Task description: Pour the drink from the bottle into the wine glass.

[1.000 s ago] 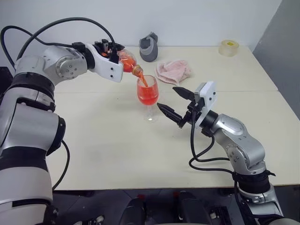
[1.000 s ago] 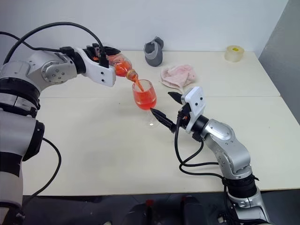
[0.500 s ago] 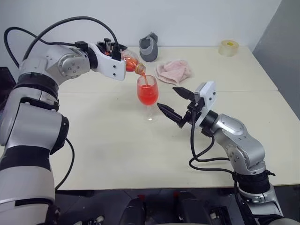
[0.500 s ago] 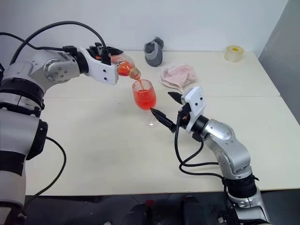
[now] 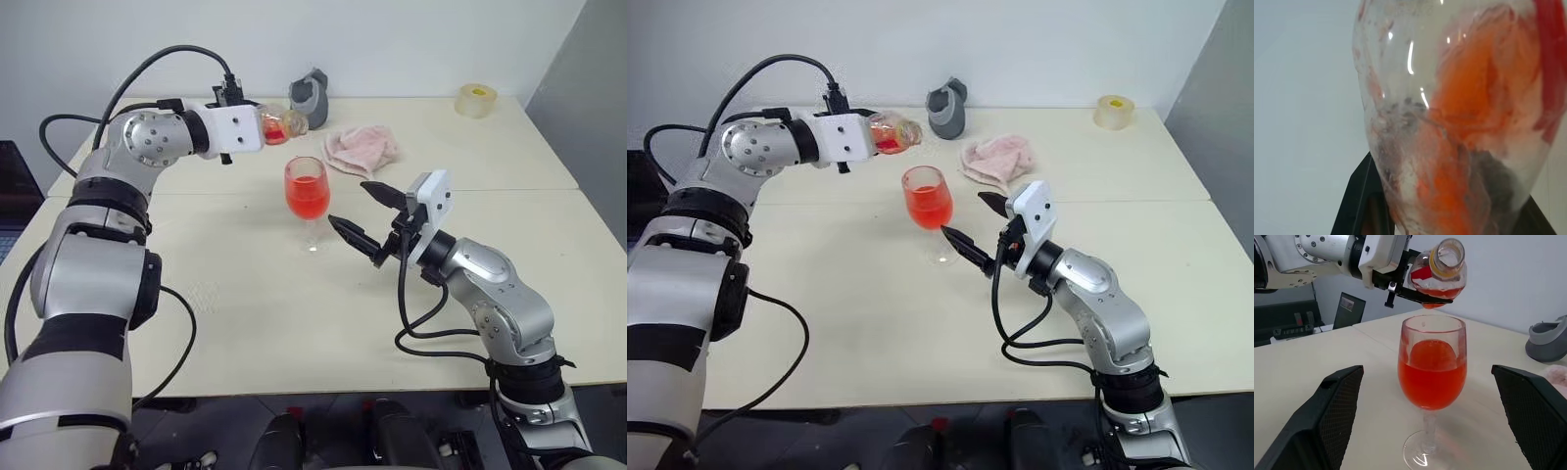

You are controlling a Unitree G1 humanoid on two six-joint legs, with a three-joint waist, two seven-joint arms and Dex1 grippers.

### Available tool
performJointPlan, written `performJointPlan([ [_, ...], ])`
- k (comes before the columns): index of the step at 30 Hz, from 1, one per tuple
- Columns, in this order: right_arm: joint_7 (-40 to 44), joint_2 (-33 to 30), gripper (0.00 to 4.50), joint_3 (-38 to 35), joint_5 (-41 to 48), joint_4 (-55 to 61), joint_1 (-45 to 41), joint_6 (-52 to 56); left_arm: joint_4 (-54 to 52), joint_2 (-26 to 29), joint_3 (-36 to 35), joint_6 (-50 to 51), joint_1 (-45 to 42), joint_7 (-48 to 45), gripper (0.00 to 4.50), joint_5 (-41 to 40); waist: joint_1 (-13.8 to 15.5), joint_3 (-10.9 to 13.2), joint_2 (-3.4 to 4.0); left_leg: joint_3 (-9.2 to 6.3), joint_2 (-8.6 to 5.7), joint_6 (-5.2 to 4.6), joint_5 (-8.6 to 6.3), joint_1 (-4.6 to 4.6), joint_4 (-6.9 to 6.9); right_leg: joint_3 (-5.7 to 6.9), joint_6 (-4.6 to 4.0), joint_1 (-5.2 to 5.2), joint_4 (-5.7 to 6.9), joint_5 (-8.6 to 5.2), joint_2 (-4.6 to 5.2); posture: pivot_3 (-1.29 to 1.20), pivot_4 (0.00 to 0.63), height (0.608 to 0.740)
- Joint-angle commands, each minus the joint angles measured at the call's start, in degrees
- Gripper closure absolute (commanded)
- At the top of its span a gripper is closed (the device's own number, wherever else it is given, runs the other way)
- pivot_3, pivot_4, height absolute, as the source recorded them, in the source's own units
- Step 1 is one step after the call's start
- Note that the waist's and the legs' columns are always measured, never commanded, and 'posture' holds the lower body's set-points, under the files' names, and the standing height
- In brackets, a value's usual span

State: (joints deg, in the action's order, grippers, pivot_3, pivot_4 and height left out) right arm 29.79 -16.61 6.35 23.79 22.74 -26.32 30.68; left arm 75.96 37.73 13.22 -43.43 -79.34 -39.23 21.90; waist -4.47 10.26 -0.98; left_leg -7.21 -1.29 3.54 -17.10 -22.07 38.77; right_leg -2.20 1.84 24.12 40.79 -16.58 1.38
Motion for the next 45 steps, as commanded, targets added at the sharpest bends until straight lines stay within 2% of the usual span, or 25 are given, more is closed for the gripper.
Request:
performJointPlan([
  [1, 0.5, -0.1, 0.00, -0.4, 0.7, 2.3, -1.3, -0.6, -2.8, -0.7, -6.0, 5.6, -0.5, -2.7, 2.98, -7.4, -0.1, 0.0, 0.00, -0.03, 0.01, 0.00, 0.00, -0.01, 0.01, 0.03, 0.00, 0.00, -0.01, 0.00, 0.00, 0.00, 0.150, 0.740],
  [4, 2.4, -1.9, 0.00, 0.0, 0.8, 3.5, -1.1, -0.6, -4.5, -2.4, -13.3, 16.9, 0.3, -2.8, 2.98, -15.4, -0.2, 0.0, 0.00, -0.03, 0.00, 0.00, 0.00, -0.02, 0.02, 0.03, 0.00, 0.00, 0.00, 0.00, 0.00, 0.00, 0.150, 0.740],
  [8, 5.3, -5.3, 0.00, 0.9, -0.1, 4.3, 0.3, -1.3, -10.2, -2.4, -19.2, 27.3, 5.2, 1.8, 2.98, -21.0, -0.6, 0.0, 0.01, -0.15, 0.02, 0.00, 0.00, 0.02, 0.02, 0.01, 0.00, 0.00, 0.03, -0.01, 0.00, 0.00, 0.150, 0.740],
  [14, 10.0, -8.9, 0.00, 2.3, -0.9, 4.7, 3.3, -4.5, -24.7, -1.1, -25.9, 38.1, 19.4, 9.7, 2.98, -26.0, -0.8, 0.0, -0.01, -0.40, 0.06, 0.02, 0.01, 0.10, 0.01, -0.05, 0.00, 0.03, 0.11, -0.01, -0.03, 0.00, 0.150, 0.740],
  [18, 13.2, -10.3, 0.00, 2.7, -0.6, 4.6, 6.7, -7.4, -36.1, -2.4, -29.9, 44.4, 31.1, 14.6, 2.98, -29.1, -0.4, -0.1, -0.08, -0.41, 0.05, 0.03, 0.01, 0.05, 0.02, -0.03, 0.00, 0.02, 0.04, 0.00, 0.06, 0.00, 0.150, 0.740],
  [23, 16.1, -10.8, 0.00, 3.3, -1.3, 4.4, 10.4, -11.3, -45.1, -4.7, -32.2, 46.4, 41.3, 17.5, 2.98, -31.5, 0.4, -0.1, -0.21, -0.43, 0.05, 0.04, 0.02, 0.06, 0.05, 0.01, 0.00, -0.04, 0.05, 0.00, 0.29, 0.00, 0.150, 0.740],
  [28, 15.9, -10.6, 0.00, 3.7, -2.3, 3.9, 11.9, -12.0, -46.7, -8.3, -32.5, 44.7, 47.9, 20.0, 2.98, -32.2, 1.4, -0.2, -0.34, -0.37, 0.03, 0.04, 0.02, 0.08, 0.07, -0.03, 0.00, -0.07, 0.03, 0.00, 0.34, 0.00, 0.150, 0.740],
  [33, 15.1, -10.7, 0.00, 3.1, -2.4, 3.8, 11.4, -11.1, -44.5, -11.4, -33.5, 43.0, 48.8, 21.8, 2.98, -33.7, 1.9, -0.4, -0.56, -0.37, 0.01, 0.04, 0.01, 0.08, 0.08, 0.00, 0.00, -0.08, 0.02, 0.00, 0.35, 0.00, 0.150, 0.740],
  [38, 14.5, -10.8, 0.00, 2.7, -2.5, 3.7, 11.0, -10.6, -41.1, -11.7, -33.1, 40.1, 47.1, 21.8, 2.98, -34.0, 2.2, -0.4, -0.61, -0.31, -0.02, 0.04, 0.01, 0.11, 0.07, -0.02, 0.00, -0.08, 0.00, 0.00, 0.39, 0.00, 0.150, 0.740],
  [45, 13.6, -10.6, 0.00, 3.1, -2.6, 3.6, 10.3, -10.1, -40.1, -11.3, -33.2, 39.4, 46.2, 21.1, 0.71, -34.4, 2.2, -0.4, -0.64, -0.31, -0.02, 0.04, 0.00, 0.11, 0.07, -0.02, 0.00, -0.08, 0.00, 0.00, 0.38, 0.00, 0.150, 0.740],
])
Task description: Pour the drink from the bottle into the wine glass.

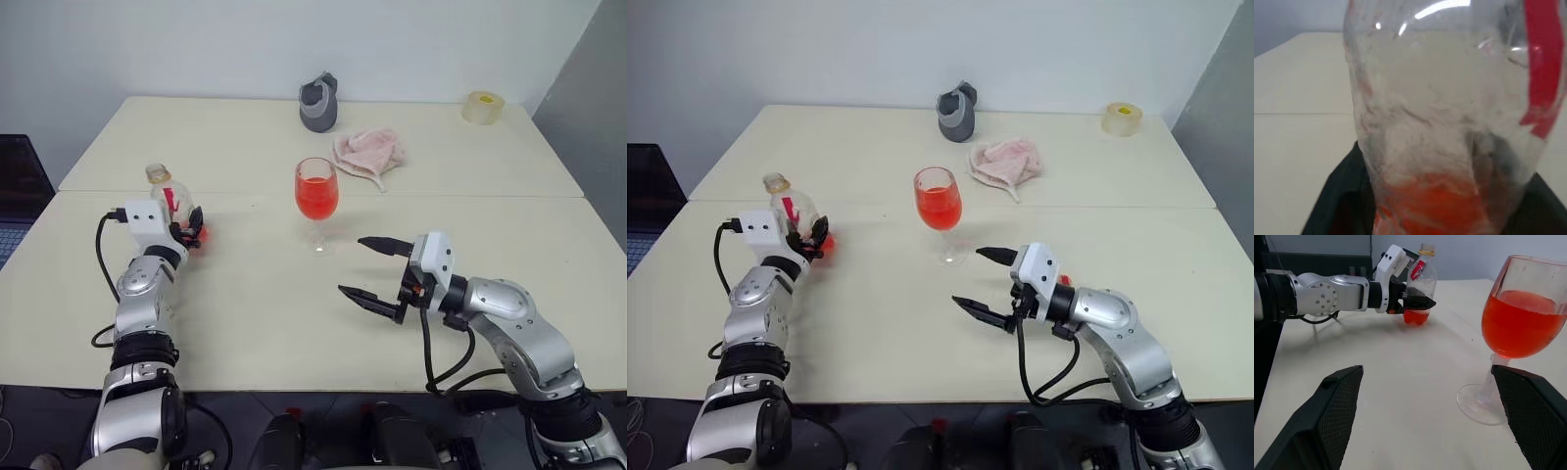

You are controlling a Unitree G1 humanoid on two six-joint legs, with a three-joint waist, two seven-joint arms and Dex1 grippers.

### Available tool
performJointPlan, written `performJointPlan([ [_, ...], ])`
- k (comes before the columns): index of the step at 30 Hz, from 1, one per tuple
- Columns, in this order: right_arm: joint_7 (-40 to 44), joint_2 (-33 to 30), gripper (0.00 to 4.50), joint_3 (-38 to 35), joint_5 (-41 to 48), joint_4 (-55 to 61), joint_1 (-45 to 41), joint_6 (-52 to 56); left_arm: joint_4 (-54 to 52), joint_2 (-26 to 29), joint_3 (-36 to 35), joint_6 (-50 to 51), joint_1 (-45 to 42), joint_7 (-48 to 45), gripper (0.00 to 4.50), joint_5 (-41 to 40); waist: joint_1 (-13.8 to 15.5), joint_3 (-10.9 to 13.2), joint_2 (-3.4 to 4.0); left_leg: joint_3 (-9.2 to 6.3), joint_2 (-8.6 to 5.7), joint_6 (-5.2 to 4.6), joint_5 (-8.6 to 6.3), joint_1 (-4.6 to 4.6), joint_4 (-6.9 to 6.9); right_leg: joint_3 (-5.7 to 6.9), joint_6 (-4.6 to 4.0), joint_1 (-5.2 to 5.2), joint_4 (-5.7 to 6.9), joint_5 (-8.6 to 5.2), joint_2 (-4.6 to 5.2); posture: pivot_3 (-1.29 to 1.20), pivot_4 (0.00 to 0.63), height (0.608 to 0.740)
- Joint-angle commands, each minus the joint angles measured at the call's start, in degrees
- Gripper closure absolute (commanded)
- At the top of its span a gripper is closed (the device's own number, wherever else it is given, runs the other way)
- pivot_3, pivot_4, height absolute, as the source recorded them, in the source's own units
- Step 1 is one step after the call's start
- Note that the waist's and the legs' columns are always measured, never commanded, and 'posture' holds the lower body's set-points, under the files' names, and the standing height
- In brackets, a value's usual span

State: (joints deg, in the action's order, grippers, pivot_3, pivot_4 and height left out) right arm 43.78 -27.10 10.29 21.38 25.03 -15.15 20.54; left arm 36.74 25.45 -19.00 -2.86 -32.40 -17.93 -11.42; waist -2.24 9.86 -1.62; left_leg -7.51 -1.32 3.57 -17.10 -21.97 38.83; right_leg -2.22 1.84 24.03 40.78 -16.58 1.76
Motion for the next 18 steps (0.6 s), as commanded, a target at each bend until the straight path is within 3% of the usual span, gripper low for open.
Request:
performJointPlan([
  [1, -0.5, -0.1, 0.00, -0.8, -0.1, 1.4, -0.8, 0.1, -1.3, 1.0, -1.0, -0.9, -0.4, -0.3, 0.37, -1.2, 0.0, 0.0, 0.00, 0.00, 0.00, 0.00, 0.00, 0.00, 0.00, 0.00, 0.00, 0.00, 0.00, 0.00, 0.00, 0.00, 0.150, 0.740],
  [3, -0.7, -0.1, 0.00, -0.7, -0.2, 1.5, -0.7, 0.1, -2.4, 1.3, -1.1, -0.2, 0.3, -0.5, 0.01, -1.5, 0.0, 0.0, 0.00, -0.01, 0.00, 0.00, 0.00, 0.00, 0.00, 0.00, 0.00, 0.00, 0.00, 0.00, 0.00, 0.00, 0.150, 0.740],
  [12, -0.8, -1.1, 0.00, -1.2, -0.2, 2.4, 1.1, 0.5, -13.9, 4.4, -1.2, 7.2, 8.8, -4.0, 0.01, -3.3, -0.2, 0.0, 0.00, -0.02, 0.04, -0.01, -0.01, 0.03, -0.04, -0.02, 0.00, -0.01, 0.00, 0.00, 0.00, 0.00, 0.150, 0.740],
  [18, -3.9, -3.7, 0.00, -4.5, 0.0, 6.9, 8.0, 3.4, -32.5, 5.4, -2.4, 17.6, 23.1, -4.7, 0.01, -6.1, -0.1, 0.0, 0.01, -0.03, 0.15, -0.03, -0.02, 0.04, -0.09, -0.03, 0.00, -0.03, -0.06, -0.01, 0.16, 0.00, 0.150, 0.740],
])
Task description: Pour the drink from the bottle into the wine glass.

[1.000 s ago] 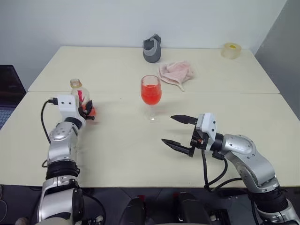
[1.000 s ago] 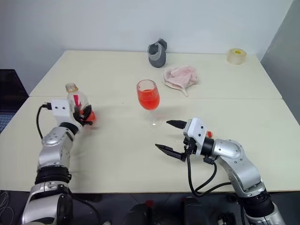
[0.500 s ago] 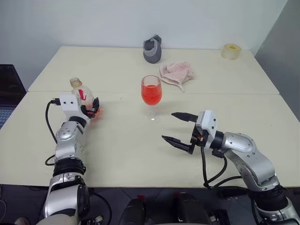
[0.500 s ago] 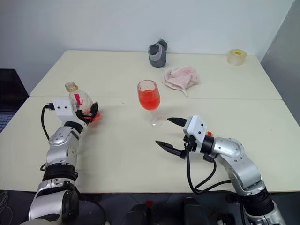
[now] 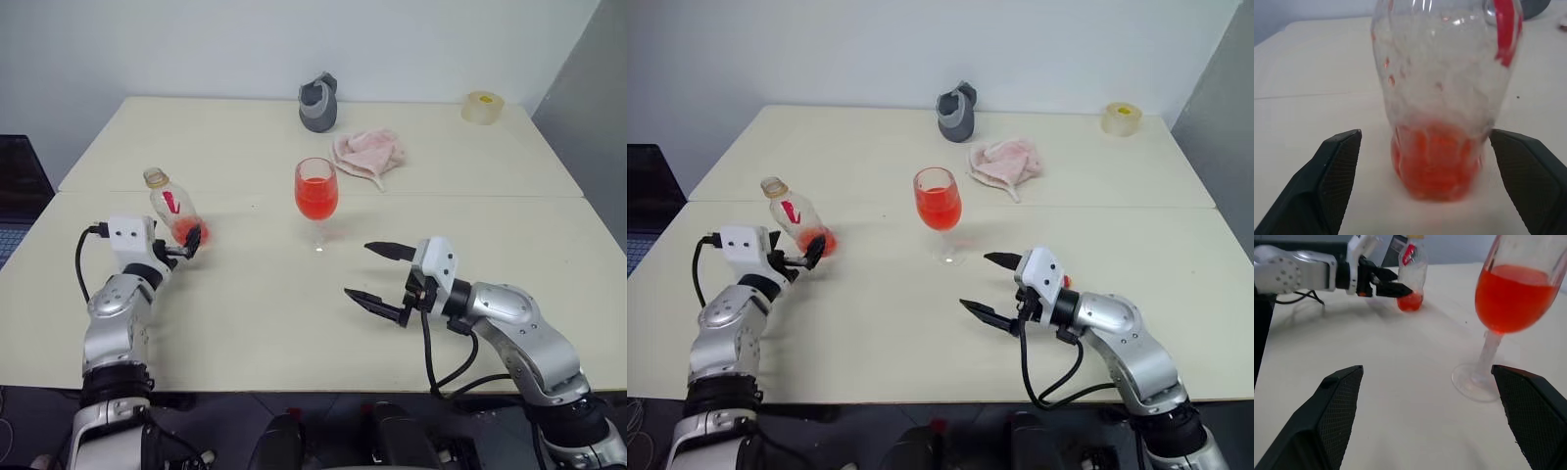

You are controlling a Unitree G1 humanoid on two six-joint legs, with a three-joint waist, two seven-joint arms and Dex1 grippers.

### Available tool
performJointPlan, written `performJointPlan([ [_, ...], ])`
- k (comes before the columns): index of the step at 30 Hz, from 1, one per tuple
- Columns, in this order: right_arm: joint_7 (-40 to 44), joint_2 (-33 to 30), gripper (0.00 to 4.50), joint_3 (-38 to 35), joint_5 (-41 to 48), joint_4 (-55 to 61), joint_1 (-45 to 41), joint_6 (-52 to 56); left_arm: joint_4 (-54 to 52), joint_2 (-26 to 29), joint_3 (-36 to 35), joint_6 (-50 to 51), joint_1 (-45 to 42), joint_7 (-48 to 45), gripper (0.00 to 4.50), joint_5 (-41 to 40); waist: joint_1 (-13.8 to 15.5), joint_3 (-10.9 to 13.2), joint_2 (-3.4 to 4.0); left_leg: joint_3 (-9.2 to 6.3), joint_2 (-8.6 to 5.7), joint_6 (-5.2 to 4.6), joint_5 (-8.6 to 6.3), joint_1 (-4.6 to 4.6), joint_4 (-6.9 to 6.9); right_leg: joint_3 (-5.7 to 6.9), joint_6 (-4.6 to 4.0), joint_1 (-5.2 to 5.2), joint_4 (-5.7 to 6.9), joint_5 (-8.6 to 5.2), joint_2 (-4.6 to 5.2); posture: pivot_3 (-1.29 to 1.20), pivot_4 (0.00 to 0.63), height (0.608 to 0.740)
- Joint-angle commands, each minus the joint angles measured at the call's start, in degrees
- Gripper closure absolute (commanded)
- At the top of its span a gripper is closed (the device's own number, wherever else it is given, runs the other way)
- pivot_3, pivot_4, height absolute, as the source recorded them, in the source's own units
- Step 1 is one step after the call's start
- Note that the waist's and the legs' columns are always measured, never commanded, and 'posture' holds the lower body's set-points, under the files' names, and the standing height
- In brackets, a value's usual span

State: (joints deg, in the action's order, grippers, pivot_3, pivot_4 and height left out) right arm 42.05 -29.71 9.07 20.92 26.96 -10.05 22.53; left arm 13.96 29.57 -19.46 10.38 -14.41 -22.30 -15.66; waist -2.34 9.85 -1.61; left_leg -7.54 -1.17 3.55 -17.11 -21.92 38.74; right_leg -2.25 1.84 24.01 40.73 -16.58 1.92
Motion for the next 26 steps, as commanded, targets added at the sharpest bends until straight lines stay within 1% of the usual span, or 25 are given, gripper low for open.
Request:
performJointPlan([
  [1, -3.7, -1.3, 0.00, -4.1, -0.2, 6.1, 4.5, 2.1, -13.0, 1.0, -2.8, 6.5, 7.8, 0.3, 0.01, -2.7, 0.0, 0.0, 0.00, 0.00, 0.08, -0.01, -0.01, 0.01, -0.01, -0.01, 0.00, -0.01, -0.01, -0.01, 0.02, 0.00, 0.150, 0.740],
  [2, -5.4, -1.3, 0.00, -5.0, -0.4, 7.1, 6.2, 3.1, -16.4, 0.9, -3.4, 8.2, 10.6, 0.9, 0.01, -3.1, 0.1, 0.0, 0.00, 0.01, 0.09, -0.03, -0.02, 0.02, -0.01, 0.00, 0.01, -0.04, -0.01, -0.01, 0.04, 0.00, 0.150, 0.740],
  [6, -11.1, -0.2, 0.00, -7.4, -1.7, 9.2, 9.2, 6.0, -24.4, 0.1, -5.1, 12.6, 16.5, 3.0, 0.01, -4.0, 0.5, 0.0, 0.01, -0.08, 0.11, -0.18, -0.10, 0.24, -0.03, 0.06, 0.01, -0.42, -0.18, -0.01, 0.01, 0.00, 0.150, 0.740],
  [8, -17.3, 2.4, 0.00, -9.6, -3.7, 9.2, 10.0, 7.9, -29.0, -1.1, -5.5, 15.1, 19.5, 4.9, 0.01, -3.8, 0.6, 0.0, 0.00, -0.07, 0.06, -0.18, -0.11, 0.45, -0.06, 0.12, 0.02, -0.77, -0.41, -0.01, -0.01, 0.00, 0.150, 0.740],
  [10, -22.1, 4.6, 0.00, -10.6, -6.2, 9.9, 10.8, 9.0, -32.6, -2.2, -4.8, 16.7, 21.5, 6.9, 0.01, -2.7, 0.7, 0.0, 0.02, -0.08, -0.02, -0.18, -0.11, 0.55, -0.19, 0.10, 0.05, -0.87, -0.55, 0.01, -0.02, 0.00, 0.150, 0.740],
  [13, -26.1, 6.5, 0.00, -10.9, -8.4, 10.8, 11.5, 10.6, -35.6, -3.3, -3.7, 18.7, 22.4, 8.7, 0.01, -2.0, 0.7, 0.0, -0.01, 0.03, -0.06, -0.15, -0.09, 0.78, -0.60, 0.06, 0.09, -0.93, -0.76, 0.03, 0.01, 0.00, 0.150, 0.740],
  [16, -32.1, 10.4, 0.00, -11.5, -10.7, 11.0, 12.6, 12.6, -41.0, -6.9, -1.5, 20.9, 24.1, 11.1, 0.01, -2.3, 0.7, -0.1, -0.01, 0.10, -0.07, -0.15, -0.09, 0.85, -0.68, 0.01, 0.09, -0.93, -0.76, 0.03, 0.00, 0.00, 0.150, 0.740],
  [21, -35.2, 13.3, 0.00, -10.5, -12.9, 11.2, 14.0, 13.4, -44.6, -10.5, -0.9, 21.6, 25.6, 13.2, 0.01, -2.0, 0.7, -0.1, 0.00, 0.21, -0.06, -0.15, -0.09, 0.94, -0.75, -0.06, 0.09, -0.95, -0.77, 0.03, -0.02, 0.00, 0.150, 0.740],
  [26, -35.5, 14.4, 0.00, -10.2, -14.0, 10.1, 14.1, 12.7, -45.8, -10.9, 0.3, 21.4, 26.2, 13.3, 0.01, -1.5, 0.6, -0.1, 0.00, 0.33, -0.04, -0.15, -0.09, 0.98, -0.78, -0.12, 0.08, -0.96, -0.79, 0.03, -0.33, 0.00, 0.150, 0.740],
])
